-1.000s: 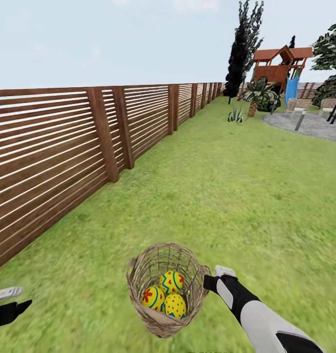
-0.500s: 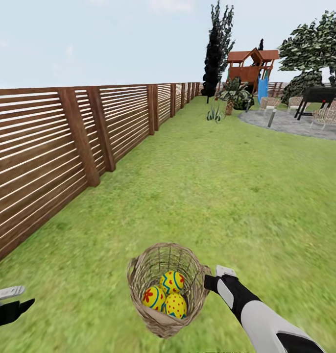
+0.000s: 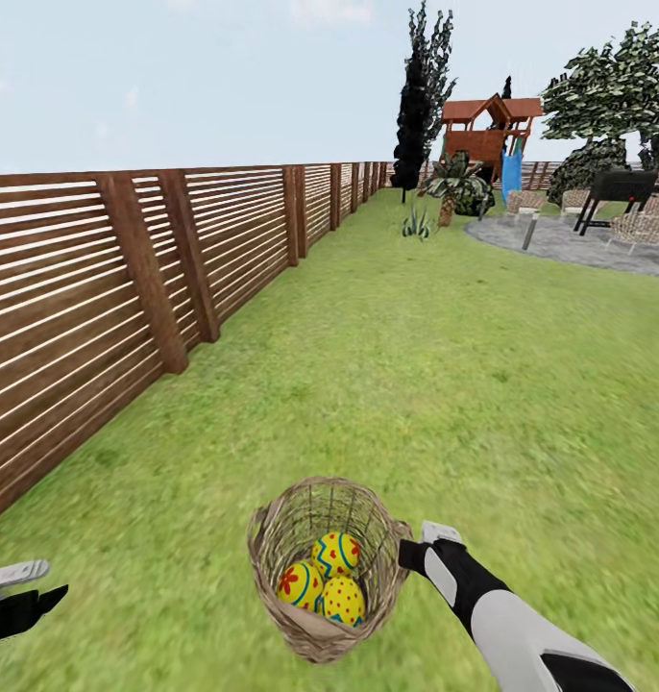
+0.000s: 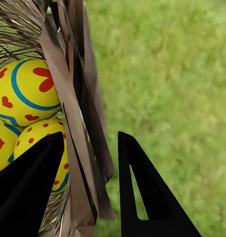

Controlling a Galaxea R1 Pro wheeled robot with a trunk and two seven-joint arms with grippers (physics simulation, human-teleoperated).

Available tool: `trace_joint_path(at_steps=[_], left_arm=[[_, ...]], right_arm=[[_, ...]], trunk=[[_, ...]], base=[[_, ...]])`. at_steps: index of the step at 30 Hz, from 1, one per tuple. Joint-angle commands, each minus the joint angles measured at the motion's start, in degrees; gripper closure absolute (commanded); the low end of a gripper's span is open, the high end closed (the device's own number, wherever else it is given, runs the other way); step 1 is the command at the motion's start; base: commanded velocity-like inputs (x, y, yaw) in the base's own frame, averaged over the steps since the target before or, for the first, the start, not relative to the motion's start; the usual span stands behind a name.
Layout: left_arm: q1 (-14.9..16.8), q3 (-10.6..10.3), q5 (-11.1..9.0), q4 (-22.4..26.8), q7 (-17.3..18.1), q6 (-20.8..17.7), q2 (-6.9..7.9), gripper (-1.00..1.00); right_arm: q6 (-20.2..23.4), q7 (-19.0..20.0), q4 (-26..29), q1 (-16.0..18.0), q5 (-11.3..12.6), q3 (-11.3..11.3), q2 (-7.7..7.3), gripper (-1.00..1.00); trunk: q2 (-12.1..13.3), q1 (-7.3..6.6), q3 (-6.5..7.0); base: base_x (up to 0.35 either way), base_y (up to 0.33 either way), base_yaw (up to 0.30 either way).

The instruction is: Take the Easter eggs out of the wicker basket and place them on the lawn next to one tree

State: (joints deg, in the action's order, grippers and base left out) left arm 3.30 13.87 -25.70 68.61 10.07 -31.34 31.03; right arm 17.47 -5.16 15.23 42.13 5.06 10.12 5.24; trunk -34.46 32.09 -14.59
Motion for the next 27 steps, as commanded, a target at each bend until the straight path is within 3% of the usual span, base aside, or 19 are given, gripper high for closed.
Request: trace_joint_path(at_steps=[1, 12, 27], left_arm=[[0.04, 0.1, -0.23, 0.04, 0.15, -0.39, -0.01, -1.0], [0.04, 0.1, -0.23, 0.04, 0.13, -0.39, -0.01, -1.0], [0.04, 0.01, -0.23, 0.04, 0.04, -0.39, -0.01, -1.0]], right_arm=[[0.23, -0.26, 0.15, -0.03, 0.87, 0.16, 0.07, 1.0], [-2.29, -0.28, -0.53, -0.29, 0.85, 0.09, 0.12, 1.0], [-2.53, -0.29, -0.66, -0.29, 0.83, 0.07, 0.12, 1.0]], trunk=[[-0.08, 0.05, -0.08], [-0.08, 0.05, -0.08], [-0.08, 0.05, -0.02]], base=[[0.338, 0.0, 0.0], [0.339, 0.0, 0.0], [0.338, 0.0, -0.014]])
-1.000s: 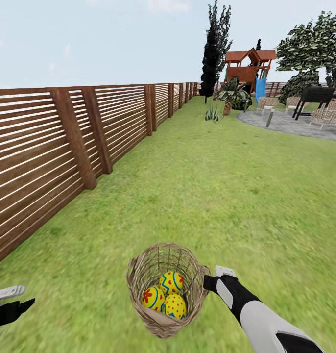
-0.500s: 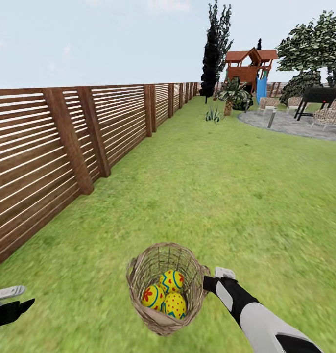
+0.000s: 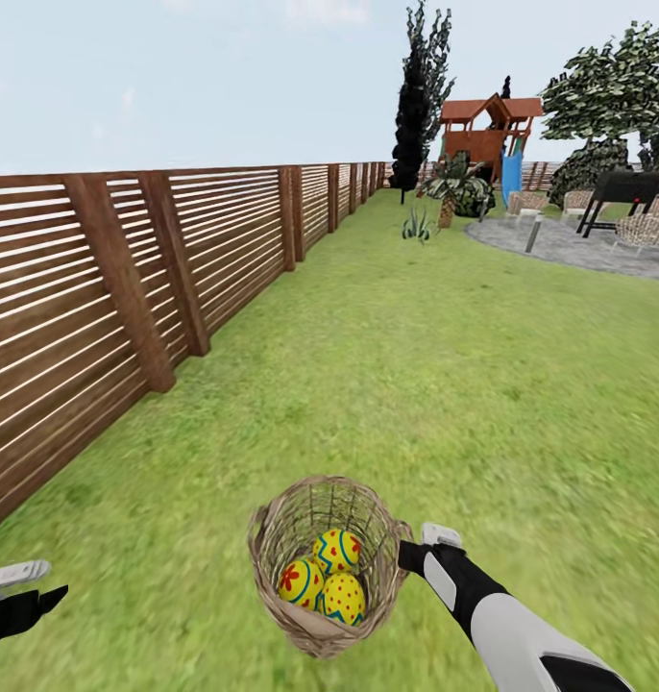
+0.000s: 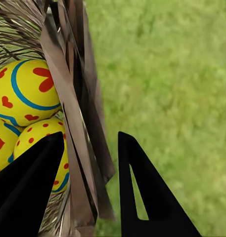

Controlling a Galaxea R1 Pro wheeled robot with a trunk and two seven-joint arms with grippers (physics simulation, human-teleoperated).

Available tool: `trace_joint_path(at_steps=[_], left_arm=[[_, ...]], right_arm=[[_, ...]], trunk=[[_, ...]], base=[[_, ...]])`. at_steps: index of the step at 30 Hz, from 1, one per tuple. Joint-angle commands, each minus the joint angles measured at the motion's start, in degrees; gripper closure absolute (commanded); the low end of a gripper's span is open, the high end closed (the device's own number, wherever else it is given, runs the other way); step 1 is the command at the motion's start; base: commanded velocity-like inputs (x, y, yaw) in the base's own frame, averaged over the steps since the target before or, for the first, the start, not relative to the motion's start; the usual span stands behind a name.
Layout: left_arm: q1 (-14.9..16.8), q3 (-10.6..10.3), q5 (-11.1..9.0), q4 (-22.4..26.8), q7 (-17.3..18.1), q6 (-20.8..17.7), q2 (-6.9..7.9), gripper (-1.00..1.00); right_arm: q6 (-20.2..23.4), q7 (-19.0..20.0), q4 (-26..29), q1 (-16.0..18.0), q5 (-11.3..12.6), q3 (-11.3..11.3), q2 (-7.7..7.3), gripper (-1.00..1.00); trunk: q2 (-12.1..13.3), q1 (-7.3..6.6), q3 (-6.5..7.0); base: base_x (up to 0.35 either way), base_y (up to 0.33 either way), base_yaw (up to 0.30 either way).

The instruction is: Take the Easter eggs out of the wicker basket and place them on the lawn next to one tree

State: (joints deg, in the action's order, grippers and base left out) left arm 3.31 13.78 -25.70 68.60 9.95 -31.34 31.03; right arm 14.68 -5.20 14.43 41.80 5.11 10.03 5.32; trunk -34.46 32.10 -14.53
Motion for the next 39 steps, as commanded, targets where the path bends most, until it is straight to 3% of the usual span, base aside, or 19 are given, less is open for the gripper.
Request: trace_joint_path(at_steps=[1, 39], left_arm=[[0.03, 0.11, -0.23, 0.04, 0.2, -0.39, 0.0, -1.0], [0.03, 0.11, -0.23, -0.03, 0.18, -0.39, 0.0, -1.0]], right_arm=[[0.26, -0.25, 0.11, 0.03, 0.78, 0.16, 0.04, 1.0], [0.24, -0.16, -0.11, 0.03, 0.78, 0.07, 0.56, 1.0]], trunk=[[-0.08, 0.05, -0.04], [-0.08, 0.05, 2.36]], base=[[0.285, 0.0, -0.161], [0.025, 0.0, -0.202]])
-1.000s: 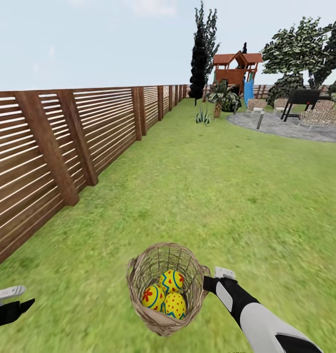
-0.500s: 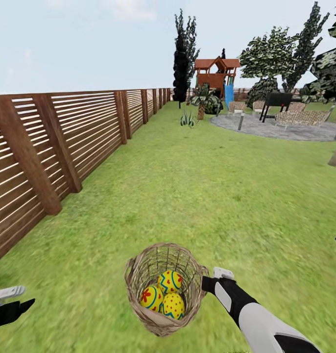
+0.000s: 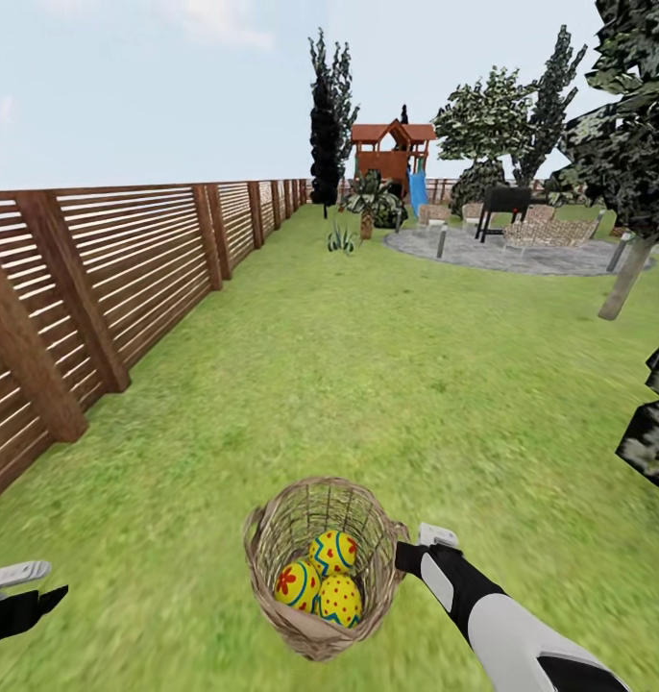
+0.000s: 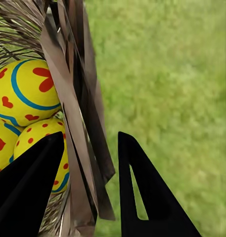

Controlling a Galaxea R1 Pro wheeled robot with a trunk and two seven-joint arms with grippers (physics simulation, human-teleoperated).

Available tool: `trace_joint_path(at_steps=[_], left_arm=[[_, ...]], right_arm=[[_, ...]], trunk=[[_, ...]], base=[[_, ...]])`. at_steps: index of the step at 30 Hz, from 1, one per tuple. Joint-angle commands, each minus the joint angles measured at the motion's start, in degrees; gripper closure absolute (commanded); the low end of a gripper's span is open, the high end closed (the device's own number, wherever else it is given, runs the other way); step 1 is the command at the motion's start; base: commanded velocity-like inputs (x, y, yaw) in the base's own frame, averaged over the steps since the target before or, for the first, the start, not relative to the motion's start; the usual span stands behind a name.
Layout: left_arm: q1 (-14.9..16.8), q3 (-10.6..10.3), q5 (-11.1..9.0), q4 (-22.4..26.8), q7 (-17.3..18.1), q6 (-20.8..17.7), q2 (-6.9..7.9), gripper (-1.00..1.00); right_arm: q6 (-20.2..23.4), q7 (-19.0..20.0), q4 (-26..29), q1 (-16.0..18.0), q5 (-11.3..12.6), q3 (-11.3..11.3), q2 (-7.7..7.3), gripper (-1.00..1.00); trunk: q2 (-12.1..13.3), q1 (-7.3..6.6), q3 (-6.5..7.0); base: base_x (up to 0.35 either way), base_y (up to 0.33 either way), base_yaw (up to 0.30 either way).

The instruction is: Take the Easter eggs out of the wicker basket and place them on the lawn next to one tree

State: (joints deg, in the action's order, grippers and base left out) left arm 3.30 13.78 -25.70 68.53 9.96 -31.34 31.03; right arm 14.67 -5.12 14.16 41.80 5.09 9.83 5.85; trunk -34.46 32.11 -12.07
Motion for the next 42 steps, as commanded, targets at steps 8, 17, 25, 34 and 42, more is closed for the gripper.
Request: trace_joint_path(at_steps=[8, 17, 25, 34, 42], left_arm=[[0.04, 0.1, -0.23, -0.06, 0.15, -0.39, 0.0, -1.0], [0.04, 0.1, -0.23, -0.06, 0.15, -0.39, 0.0, -1.0], [0.04, 0.1, -0.23, -0.06, 0.17, -0.39, 0.0, -1.0], [0.04, 0.1, -0.23, -0.06, 0.14, -0.39, 0.0, -1.0], [0.04, 0.1, -0.23, -0.06, 0.15, -0.39, 0.0, -1.0]], right_arm=[[0.27, -0.24, 0.17, 0.04, 0.8, 0.28, 0.04, 1.0], [0.27, -0.24, 0.17, 0.04, 0.8, 0.28, 0.04, 1.0], [0.27, -0.24, 0.17, 0.04, 0.8, 0.28, 0.04, 1.0], [0.27, -0.24, 0.17, 0.04, 0.8, 0.28, 0.04, 1.0], [0.27, -0.24, 0.16, 0.04, 0.82, 0.22, 0.04, 1.0]], trunk=[[-0.08, 0.04, -0.06], [-0.08, 0.04, -0.06], [-0.08, 0.04, -0.06], [-0.08, 0.04, -0.06], [-0.08, 0.04, -0.06]], base=[[0.294, 0.0, -0.009], [0.331, 0.0, 0.0], [0.331, 0.0, 0.0], [0.332, 0.0, 0.0], [0.332, 0.0, 0.0]])
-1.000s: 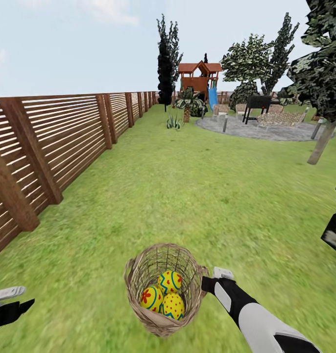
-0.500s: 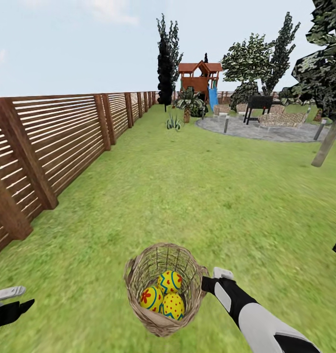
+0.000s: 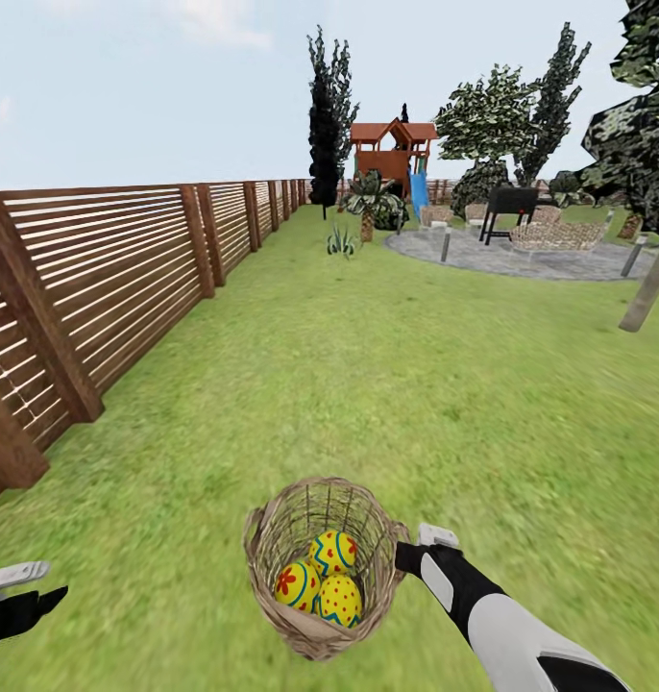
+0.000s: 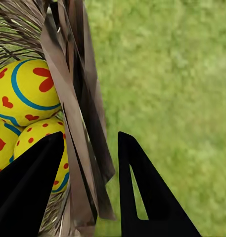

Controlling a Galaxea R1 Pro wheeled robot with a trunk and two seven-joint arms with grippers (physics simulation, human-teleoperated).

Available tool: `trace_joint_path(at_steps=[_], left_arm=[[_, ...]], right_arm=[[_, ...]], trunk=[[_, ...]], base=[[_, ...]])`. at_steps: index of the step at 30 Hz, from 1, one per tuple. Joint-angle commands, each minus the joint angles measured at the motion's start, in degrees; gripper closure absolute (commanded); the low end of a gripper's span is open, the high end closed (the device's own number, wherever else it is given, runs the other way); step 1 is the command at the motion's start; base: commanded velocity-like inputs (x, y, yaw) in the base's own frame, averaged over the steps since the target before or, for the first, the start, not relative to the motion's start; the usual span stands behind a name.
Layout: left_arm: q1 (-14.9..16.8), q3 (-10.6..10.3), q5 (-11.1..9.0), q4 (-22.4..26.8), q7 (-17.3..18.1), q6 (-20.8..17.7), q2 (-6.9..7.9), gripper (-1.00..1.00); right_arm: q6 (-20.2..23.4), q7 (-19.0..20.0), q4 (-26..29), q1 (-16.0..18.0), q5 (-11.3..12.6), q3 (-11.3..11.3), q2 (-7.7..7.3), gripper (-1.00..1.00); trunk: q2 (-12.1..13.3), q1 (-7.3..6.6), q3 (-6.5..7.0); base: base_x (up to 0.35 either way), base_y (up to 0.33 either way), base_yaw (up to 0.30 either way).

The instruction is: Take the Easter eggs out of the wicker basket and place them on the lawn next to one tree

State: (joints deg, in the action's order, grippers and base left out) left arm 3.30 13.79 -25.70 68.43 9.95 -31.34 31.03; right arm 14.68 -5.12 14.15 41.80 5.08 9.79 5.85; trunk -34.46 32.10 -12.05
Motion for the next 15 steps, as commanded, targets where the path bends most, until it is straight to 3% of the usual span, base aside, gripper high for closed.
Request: trace_joint_path(at_steps=[1, 15], left_arm=[[0.04, 0.1, -0.22, 0.04, 0.16, -0.39, -0.01, -1.0], [0.04, 0.1, -0.22, 0.04, 0.16, -0.39, -0.01, -1.0]], right_arm=[[0.26, -0.24, 0.17, 0.03, 0.82, 0.26, 0.04, 1.0], [0.16, -0.24, 0.14, 0.03, 0.81, 0.26, 0.04, 1.0]], trunk=[[-0.08, 0.05, -0.09], [-0.08, 0.05, 0.04]], base=[[0.332, 0.0, 0.0], [0.332, 0.0, -0.003]])
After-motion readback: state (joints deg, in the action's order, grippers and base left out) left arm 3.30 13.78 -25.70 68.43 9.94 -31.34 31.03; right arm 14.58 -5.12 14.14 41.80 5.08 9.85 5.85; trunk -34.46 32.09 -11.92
